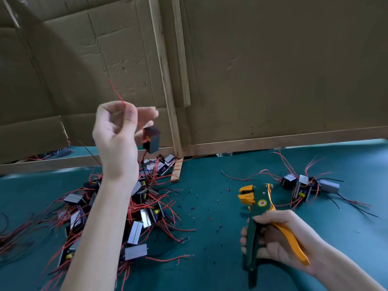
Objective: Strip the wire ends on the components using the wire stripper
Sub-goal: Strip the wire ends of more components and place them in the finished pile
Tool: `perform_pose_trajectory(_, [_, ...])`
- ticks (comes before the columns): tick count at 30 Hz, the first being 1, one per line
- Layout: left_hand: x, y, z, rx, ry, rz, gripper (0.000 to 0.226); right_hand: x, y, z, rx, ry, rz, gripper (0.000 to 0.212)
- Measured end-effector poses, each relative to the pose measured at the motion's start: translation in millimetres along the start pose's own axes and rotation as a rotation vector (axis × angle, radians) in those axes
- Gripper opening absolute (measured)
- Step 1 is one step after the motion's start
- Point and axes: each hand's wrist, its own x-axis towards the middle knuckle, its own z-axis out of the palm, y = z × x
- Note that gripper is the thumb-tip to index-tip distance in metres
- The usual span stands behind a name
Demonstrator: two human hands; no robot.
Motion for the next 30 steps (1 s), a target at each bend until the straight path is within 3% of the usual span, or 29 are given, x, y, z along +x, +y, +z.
perform_pose_trajectory(3, [-5.2,0.8,6.9,0.026,-0.027,-0.044,0.004,0.7,1.1,0.7,0.001,0.012,-0.018,0.045])
perform_pose_trajectory(7, [-28.2,-29.4,28.3,0.283,-0.164,-0.262,0.011,3.1,-0.6,-0.2,0.013,0.044,-0.052,0.045])
perform_pose_trajectory(13, [-75.9,-84.7,51.5,0.318,-0.237,-0.834,0.011,3.8,-7.4,-7.2,0.078,0.068,-0.143,0.035])
perform_pose_trajectory(17, [-73.8,-98.2,43.0,0.481,-0.548,-0.965,0.022,0.8,-11.8,-7.3,0.102,0.080,-0.181,0.028])
perform_pose_trajectory(19, [-64.1,-95.2,32.4,0.691,-0.782,-0.880,0.021,-2.4,-12.8,-5.5,0.106,0.080,-0.193,0.024])
perform_pose_trajectory(21, [-56.6,-92.3,22.6,0.922,-1.016,-0.676,0.030,-5.7,-12.8,-3.5,0.108,0.069,-0.203,0.023])
perform_pose_trajectory(24, [-59.1,-89.0,17.3,0.948,-1.255,-0.531,0.043,-8.4,-12.2,-0.4,0.111,0.055,-0.196,0.023])
perform_pose_trajectory(27, [-69.0,-96.1,21.7,0.816,-1.269,-0.437,0.030,-7.9,-11.4,1.9,0.109,0.068,-0.174,0.021])
perform_pose_trajectory(30, [-75.3,-105.4,25.7,0.667,-1.068,-0.403,0.014,-7.3,-11.4,2.2,0.102,0.076,-0.174,0.020])
